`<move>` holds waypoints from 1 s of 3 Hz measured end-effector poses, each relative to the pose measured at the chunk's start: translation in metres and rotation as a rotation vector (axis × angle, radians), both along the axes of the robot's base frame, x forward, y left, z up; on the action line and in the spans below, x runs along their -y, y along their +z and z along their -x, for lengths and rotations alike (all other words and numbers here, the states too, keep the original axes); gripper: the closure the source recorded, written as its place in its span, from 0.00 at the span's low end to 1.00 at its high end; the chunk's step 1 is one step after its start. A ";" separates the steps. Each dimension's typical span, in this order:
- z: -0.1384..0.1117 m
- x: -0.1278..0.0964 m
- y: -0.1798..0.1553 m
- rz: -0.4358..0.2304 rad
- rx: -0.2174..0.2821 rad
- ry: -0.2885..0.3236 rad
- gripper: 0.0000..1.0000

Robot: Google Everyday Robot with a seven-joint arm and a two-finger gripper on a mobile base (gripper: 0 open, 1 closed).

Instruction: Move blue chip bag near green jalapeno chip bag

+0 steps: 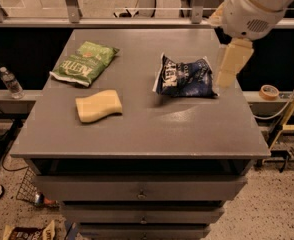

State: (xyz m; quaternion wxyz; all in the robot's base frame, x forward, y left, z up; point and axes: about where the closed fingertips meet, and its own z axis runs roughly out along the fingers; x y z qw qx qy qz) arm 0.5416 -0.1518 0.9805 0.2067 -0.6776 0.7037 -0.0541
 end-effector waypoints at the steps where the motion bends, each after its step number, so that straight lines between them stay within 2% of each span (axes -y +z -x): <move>1: -0.043 -0.046 -0.025 0.013 -0.006 0.106 0.00; 2: -0.074 -0.071 -0.061 0.069 -0.041 0.143 0.00; 3: -0.094 -0.074 -0.096 0.135 -0.082 0.131 0.19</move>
Offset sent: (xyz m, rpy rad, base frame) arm 0.1149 0.0918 -0.1136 -0.1778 0.0961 0.1578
